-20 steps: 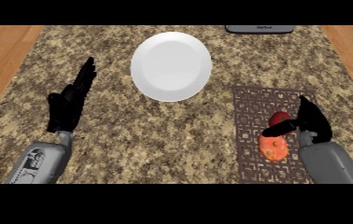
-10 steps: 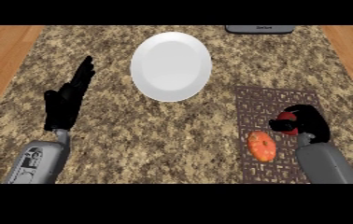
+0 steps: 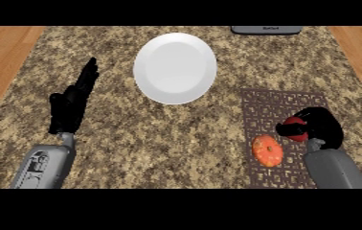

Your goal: Pick the tomato from the placemat and place it in the plate

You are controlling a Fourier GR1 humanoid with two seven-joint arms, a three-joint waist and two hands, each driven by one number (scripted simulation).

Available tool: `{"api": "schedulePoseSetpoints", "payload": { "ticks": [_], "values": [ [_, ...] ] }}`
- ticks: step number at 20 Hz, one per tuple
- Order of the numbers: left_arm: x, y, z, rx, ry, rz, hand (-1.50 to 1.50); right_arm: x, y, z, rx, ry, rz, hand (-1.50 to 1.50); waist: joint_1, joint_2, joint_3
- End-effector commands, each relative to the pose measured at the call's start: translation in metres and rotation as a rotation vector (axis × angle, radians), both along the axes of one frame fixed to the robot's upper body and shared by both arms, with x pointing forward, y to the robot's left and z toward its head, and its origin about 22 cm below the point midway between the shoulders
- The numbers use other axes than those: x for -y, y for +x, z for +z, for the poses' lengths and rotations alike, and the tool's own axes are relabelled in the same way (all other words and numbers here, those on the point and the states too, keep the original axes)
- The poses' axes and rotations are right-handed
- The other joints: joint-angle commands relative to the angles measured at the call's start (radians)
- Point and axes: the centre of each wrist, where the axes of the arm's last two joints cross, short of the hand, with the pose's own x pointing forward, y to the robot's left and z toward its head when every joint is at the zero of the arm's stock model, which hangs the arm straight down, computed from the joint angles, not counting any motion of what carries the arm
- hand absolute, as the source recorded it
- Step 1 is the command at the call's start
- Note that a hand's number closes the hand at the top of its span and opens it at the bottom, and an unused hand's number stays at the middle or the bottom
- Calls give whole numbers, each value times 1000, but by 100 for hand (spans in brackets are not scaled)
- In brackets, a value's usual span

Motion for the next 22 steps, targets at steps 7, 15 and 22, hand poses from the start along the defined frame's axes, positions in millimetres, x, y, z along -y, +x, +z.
{"api": "schedulePoseSetpoints", "payload": {
  "ticks": [7, 15, 22],
  "values": [
    [10, 11, 12, 19, 2, -56, 0, -10, 43, 53, 165, -170, 747, 150, 49, 14, 4],
    [-2, 0, -7, -7, 0, -16, 0, -4, 71, 98, 647, -183, 945, 150, 22, 7, 2],
    [7, 0, 7, -12, 6, -25, 0, -69, 99, 142, 735, -34, 1122, 150, 20, 1, 1]
  ]
}}
